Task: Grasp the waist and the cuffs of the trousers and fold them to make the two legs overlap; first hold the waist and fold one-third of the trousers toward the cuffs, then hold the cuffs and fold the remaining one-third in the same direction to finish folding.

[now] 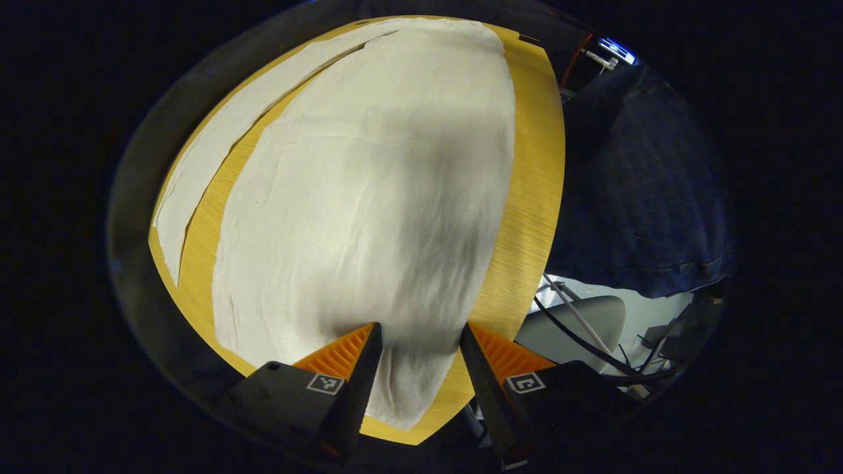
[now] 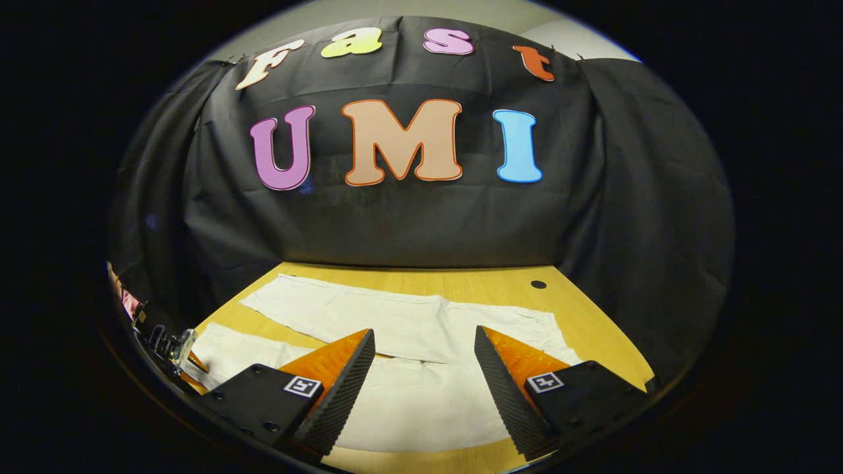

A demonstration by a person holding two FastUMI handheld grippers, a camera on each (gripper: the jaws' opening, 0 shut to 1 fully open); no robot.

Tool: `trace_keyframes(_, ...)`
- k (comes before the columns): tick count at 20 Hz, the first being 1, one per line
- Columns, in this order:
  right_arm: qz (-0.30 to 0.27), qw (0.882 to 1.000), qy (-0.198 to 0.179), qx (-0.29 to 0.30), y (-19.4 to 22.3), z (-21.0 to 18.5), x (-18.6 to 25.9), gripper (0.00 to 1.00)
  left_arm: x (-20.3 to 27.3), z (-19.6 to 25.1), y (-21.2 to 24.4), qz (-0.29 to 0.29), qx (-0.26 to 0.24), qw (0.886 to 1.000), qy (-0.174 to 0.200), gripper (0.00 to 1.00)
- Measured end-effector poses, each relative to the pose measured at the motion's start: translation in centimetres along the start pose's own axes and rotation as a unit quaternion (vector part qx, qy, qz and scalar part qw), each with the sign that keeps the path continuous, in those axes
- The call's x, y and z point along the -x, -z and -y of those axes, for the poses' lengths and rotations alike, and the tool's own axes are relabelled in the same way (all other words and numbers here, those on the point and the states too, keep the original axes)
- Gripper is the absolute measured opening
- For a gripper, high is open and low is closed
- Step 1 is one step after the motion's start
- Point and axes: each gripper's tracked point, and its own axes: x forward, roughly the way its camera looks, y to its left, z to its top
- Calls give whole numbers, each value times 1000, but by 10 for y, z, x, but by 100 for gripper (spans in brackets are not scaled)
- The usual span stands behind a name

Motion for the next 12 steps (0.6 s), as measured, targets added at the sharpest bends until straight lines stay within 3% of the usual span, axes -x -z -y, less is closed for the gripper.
trace_keyframes(5, -40, 996, -57, 56, 19, 3, -19, 96, -1, 2, 1, -13, 2, 1000, -1, 72)
trace_keyframes(7, -67, 990, -88, 84, 37, 4, -23, 97, 0, 0, -2, -17, 10, 1000, -3, 67)
trace_keyframes(12, -145, 966, -156, 150, 93, 14, -21, 98, -3, -16, -2, -41, 33, 999, -10, 29)
